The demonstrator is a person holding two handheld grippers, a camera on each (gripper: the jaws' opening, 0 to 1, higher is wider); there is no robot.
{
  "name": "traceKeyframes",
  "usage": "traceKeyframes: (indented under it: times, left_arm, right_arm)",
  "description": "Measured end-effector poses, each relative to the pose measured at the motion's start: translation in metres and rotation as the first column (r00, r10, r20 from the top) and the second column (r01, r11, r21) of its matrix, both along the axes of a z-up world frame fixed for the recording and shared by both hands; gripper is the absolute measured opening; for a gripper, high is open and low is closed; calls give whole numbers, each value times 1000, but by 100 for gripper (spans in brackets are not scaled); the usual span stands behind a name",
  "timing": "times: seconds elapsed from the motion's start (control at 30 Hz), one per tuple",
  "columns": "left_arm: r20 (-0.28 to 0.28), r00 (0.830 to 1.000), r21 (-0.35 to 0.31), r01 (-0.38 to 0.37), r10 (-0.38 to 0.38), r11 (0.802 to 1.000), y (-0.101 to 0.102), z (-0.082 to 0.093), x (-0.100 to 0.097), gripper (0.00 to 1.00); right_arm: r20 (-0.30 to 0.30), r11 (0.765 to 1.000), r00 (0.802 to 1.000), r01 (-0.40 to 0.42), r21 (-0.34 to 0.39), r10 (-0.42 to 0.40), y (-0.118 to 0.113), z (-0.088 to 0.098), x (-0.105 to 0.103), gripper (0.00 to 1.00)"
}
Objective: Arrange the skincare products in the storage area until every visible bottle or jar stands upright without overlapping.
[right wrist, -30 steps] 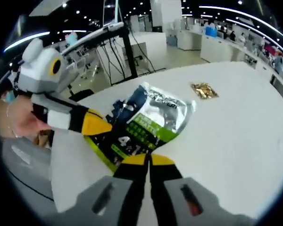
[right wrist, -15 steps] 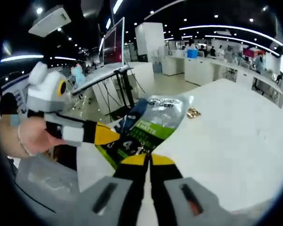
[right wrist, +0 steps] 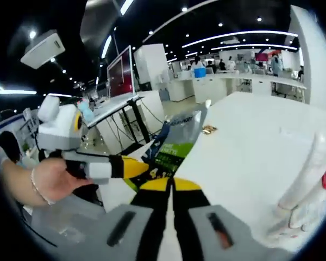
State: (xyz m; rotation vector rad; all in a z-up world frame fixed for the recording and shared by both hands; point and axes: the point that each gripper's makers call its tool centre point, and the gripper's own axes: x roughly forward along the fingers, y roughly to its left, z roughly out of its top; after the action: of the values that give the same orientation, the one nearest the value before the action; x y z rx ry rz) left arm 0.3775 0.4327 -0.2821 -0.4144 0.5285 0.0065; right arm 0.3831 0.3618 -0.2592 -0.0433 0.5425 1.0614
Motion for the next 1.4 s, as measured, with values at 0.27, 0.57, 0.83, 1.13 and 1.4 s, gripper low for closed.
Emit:
traceKeyframes:
  times: [0.27,0.57,0.83,1.13,1.4]
  left_arm:
    - [8,996,34,92,-92,995,-22,-2,7,1]
    - [36,974,33,221,-222,975,-58,5,19,1]
    - [-15,971,-52,239,-240,970,-77,-15,30,1]
    - [-42,962,-47,268,-270,962,-90,-30,39,1]
    - [-67,961,-78,263,-268,962,-102,-47,49,0]
  right_arm:
    - [31,997,996,80,17,-81,-25,-8,5,3]
    - [14,975,974,224,11,-224,-63,-24,26,1]
    - [32,963,965,261,-64,-259,-81,-43,36,1]
    - [118,938,955,292,-186,-274,-94,-61,45,1]
    - [188,908,942,320,-271,-276,-104,-75,54,2]
